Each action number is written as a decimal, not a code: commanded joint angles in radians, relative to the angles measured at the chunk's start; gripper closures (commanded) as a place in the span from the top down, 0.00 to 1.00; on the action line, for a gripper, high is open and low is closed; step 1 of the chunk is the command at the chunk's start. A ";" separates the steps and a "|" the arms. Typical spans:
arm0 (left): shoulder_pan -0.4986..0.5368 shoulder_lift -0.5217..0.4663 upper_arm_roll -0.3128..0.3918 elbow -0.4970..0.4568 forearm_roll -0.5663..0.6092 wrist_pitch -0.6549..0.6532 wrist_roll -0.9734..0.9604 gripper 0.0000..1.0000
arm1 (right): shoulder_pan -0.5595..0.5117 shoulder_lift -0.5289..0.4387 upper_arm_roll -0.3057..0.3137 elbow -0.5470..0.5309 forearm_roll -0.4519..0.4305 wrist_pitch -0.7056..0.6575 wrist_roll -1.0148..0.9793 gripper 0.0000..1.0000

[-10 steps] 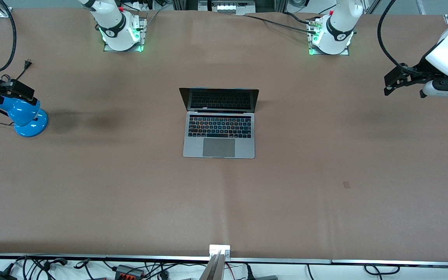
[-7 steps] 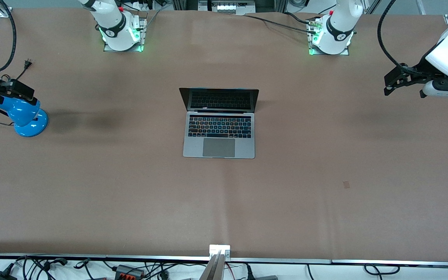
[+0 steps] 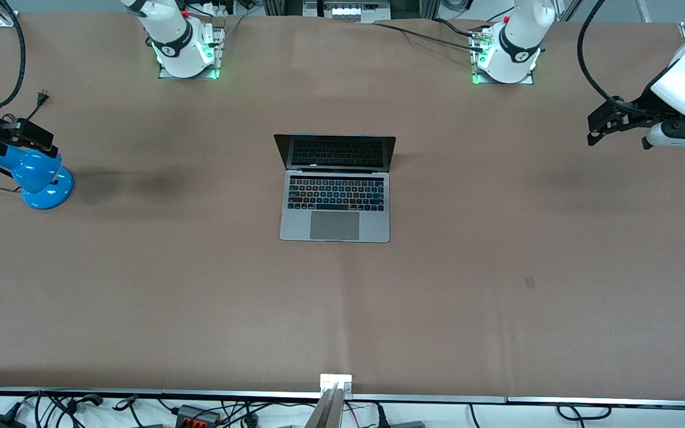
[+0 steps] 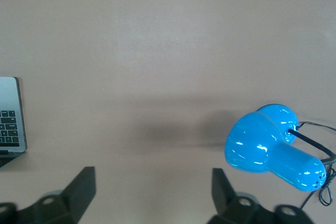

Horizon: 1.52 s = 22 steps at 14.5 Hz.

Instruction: Close laptop with both arms from behind

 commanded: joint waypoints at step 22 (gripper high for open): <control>-0.002 0.055 -0.003 0.068 0.010 -0.114 0.008 1.00 | 0.132 0.002 0.009 -0.031 0.046 -0.062 0.018 0.00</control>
